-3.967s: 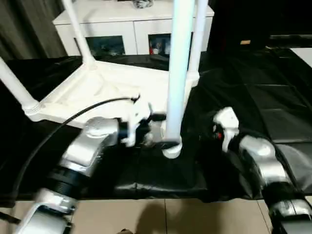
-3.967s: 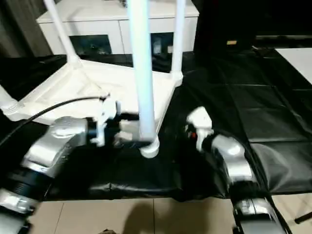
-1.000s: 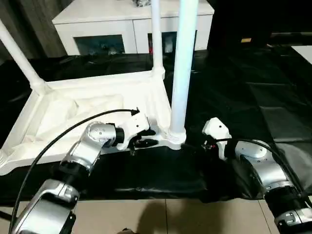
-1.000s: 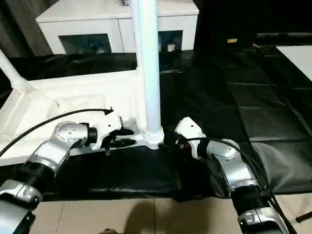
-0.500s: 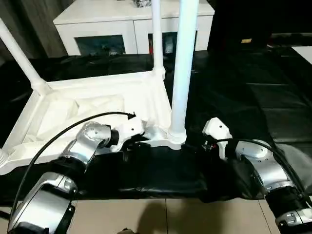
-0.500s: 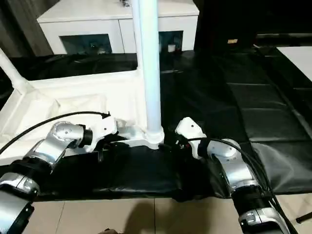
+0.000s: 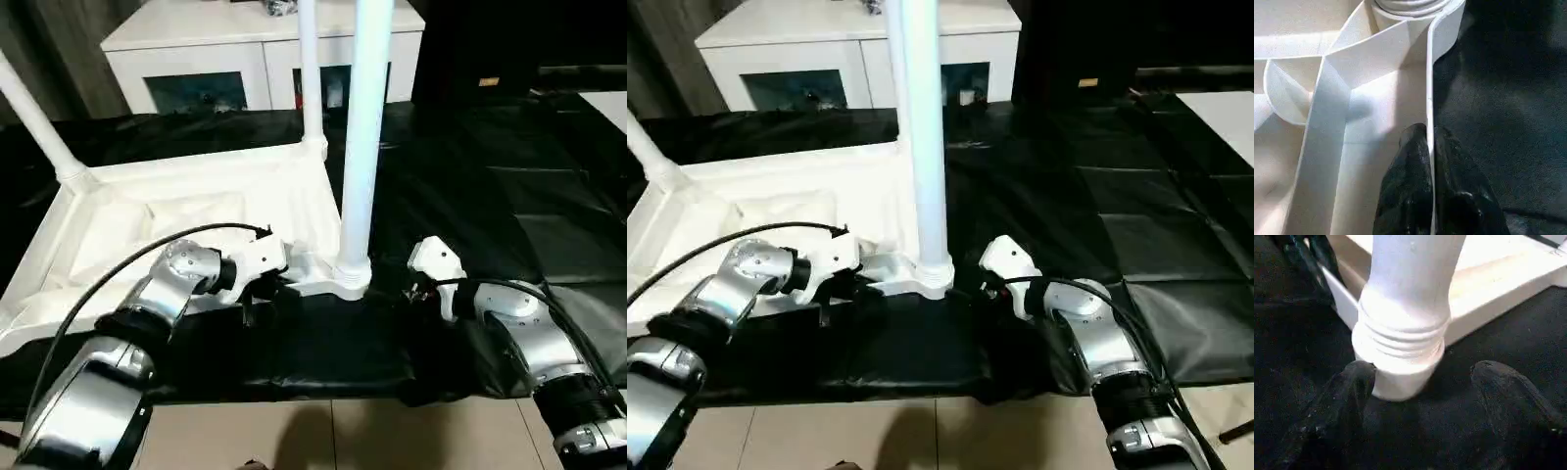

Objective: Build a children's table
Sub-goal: Rotate leg to tighten

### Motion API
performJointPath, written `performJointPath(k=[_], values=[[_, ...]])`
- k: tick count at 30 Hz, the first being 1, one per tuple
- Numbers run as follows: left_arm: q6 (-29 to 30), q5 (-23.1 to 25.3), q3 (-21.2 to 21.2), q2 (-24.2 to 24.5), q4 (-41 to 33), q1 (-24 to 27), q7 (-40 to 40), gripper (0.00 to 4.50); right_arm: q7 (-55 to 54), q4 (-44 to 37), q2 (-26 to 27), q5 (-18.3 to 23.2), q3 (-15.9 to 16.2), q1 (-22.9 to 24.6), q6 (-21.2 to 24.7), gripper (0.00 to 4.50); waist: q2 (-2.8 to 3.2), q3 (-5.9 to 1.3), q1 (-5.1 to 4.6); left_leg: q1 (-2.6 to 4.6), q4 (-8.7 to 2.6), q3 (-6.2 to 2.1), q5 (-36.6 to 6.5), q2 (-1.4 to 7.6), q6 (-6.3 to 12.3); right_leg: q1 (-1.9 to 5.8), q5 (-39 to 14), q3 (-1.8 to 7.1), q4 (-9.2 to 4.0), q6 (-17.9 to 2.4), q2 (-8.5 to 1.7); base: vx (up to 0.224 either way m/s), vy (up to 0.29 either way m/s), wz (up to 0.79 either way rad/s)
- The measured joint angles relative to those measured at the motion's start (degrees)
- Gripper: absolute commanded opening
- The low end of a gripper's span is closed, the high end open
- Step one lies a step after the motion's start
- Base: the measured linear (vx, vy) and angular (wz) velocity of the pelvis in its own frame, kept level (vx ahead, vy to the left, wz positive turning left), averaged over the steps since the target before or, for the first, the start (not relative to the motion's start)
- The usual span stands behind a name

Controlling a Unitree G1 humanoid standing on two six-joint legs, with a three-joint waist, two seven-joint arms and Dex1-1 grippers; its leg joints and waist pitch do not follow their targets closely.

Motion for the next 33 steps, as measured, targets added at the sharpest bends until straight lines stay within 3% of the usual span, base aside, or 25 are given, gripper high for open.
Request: performJointPath(k=[6,8,13,18,33], values=[[5.92,-0.30,0.01,-2.34,-7.95,3.59,1.74,0.01,4.01,-1.91,0.34,4.81,-0.82,0.65,4.06,3.83,0.19,-0.13,0.55,0.05,0.01,0.07,0.00,-0.04,0.04,0.06,0.01,0.03,-0.02,0.01,-0.07,0.000,0.000,0.00],[6.33,-0.29,-0.04,-2.61,-8.82,4.11,2.17,0.00,4.46,-2.53,0.36,5.80,-1.07,0.65,4.86,4.17,0.23,-0.16,0.67,0.07,0.01,0.07,0.01,-0.05,0.03,0.07,0.01,0.04,0.01,0.02,-0.08,0.000,0.000,0.00],[8.62,-0.21,-0.08,-2.64,-12.12,5.65,3.04,0.00,2.82,-2.18,1.70,4.86,-0.83,0.05,4.28,4.47,0.27,-0.18,0.61,0.06,0.01,0.09,0.01,-0.06,0.02,0.04,0.01,0.06,0.01,0.02,-0.09,0.000,0.000,0.00],[9.91,-0.15,-0.10,-2.59,-13.54,6.13,3.16,0.00,2.85,-1.87,1.82,4.32,-0.60,-0.95,5.23,4.47,0.26,-0.17,0.60,0.03,0.01,0.09,0.01,-0.07,0.03,0.02,0.01,0.06,-0.01,0.03,-0.09,0.000,0.000,0.00],[11.81,-0.18,-0.01,-1.59,-16.48,7.52,3.22,0.00,3.16,-0.64,2.19,5.39,-0.62,-1.41,7.41,3.15,0.25,-0.17,0.38,-0.02,0.00,0.09,-0.01,-0.06,0.06,-0.01,0.00,0.05,-0.09,0.04,-0.08,0.000,0.000,0.00]])
